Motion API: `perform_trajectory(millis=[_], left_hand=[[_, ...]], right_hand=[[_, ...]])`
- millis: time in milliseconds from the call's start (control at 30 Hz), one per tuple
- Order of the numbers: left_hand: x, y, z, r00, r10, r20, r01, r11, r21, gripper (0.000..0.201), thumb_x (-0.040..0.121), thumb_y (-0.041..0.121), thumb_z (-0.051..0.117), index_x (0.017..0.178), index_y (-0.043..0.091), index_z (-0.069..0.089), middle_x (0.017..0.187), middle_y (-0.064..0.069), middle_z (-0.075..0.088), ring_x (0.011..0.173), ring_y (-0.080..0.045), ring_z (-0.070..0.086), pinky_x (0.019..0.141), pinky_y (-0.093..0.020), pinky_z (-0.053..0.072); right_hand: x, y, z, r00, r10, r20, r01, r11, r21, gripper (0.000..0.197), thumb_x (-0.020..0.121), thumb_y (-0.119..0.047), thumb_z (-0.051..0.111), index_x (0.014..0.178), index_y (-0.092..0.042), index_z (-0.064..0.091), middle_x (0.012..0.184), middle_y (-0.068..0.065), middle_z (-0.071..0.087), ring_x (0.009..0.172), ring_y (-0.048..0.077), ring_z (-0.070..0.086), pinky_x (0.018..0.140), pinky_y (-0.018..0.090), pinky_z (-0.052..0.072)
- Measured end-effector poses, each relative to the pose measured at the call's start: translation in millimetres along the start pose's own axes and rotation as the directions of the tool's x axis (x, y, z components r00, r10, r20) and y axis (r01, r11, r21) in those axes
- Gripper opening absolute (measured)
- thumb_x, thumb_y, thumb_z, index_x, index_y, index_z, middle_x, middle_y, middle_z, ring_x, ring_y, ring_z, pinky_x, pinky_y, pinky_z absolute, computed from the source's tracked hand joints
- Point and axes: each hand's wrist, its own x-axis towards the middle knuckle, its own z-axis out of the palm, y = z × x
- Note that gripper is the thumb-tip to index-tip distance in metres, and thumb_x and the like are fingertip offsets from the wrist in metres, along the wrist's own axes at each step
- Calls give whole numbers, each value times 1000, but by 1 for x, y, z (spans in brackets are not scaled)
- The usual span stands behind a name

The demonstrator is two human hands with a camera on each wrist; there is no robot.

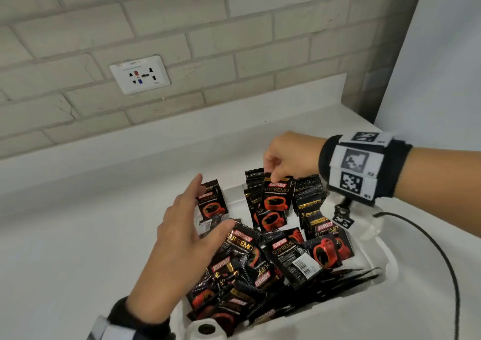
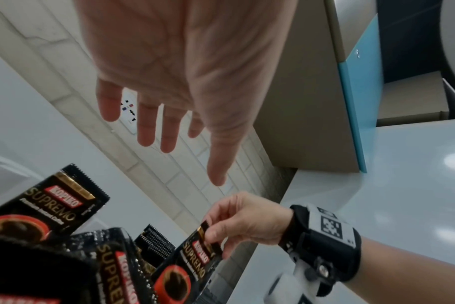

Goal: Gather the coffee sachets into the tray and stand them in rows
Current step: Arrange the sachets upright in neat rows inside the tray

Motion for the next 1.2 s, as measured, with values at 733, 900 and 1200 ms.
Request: perform_trajectory(millis=[733, 900, 1200], left_hand=[[4, -42, -18, 996, -92, -16, 91, 992, -88, 37, 80, 26, 66, 102, 50, 48, 105, 22, 60, 95, 4, 57, 73, -8, 41], [5, -41, -23, 989, -96, 116, 106, 991, -85, 31, 72, 63, 61, 100, 49, 57, 102, 21, 65, 94, 8, 57, 73, -6, 44], [-20, -10, -5, 934, 2, 357, -2, 1000, -1, 68, 43, 92, 48, 107, 73, 38, 110, 61, 31, 104, 35, 31, 76, 7, 33]], right_hand=[[6, -17, 24, 964, -260, -62, 196, 847, -494, 24, 92, -27, 51, 114, -19, 51, 108, -2, 58, 91, 17, 56, 63, 26, 37], [-39, -8, -3, 960, -219, -173, 169, 950, -263, 25, 88, -45, 50, 111, -33, 53, 92, -16, 56, 81, 5, 53, 66, 26, 36], [-129, 40, 68, 997, -69, 21, 63, 974, 219, 21, 86, -42, 55, 107, -40, 54, 92, -20, 56, 94, -17, 43, 74, 4, 37]])
